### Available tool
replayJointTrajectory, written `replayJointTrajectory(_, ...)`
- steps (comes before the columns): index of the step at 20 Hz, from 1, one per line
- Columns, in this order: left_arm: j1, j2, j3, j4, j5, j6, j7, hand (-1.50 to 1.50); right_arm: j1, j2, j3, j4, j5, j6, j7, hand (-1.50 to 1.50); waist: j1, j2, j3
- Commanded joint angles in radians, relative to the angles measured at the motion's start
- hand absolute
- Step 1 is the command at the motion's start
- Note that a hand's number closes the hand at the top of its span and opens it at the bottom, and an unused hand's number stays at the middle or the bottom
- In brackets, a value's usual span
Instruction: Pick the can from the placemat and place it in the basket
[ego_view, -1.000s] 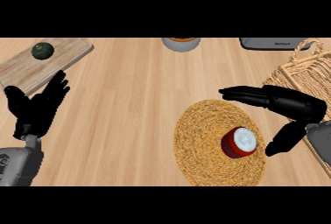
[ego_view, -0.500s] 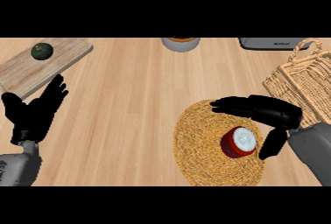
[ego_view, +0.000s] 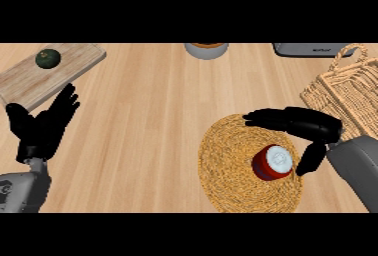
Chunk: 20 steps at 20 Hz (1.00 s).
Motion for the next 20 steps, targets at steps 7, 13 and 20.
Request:
replayJointTrajectory(7, -0.015, -0.027, 0.002, -0.039, -0.019, 0.019, 0.040, 0.00, 0.045, -0.009, 0.057, -0.041, -0.010, 0.065, -0.114, -1.50, -0.005, -0.002, 0.000)
replayJointTrajectory(13, -0.025, -0.003, 0.048, 0.008, -0.009, -0.038, 0.033, 0.00, 0.095, 0.002, 0.040, -0.011, 0.071, -0.031, -0.135, -1.50, -0.007, -0.001, 0.000)
replayJointTrajectory(20, -0.004, -0.035, 0.050, 0.016, -0.044, -0.031, 0.007, 0.00, 0.114, 0.020, 0.037, -0.005, 0.162, -0.070, -0.147, -1.50, -0.006, -0.001, 0.000)
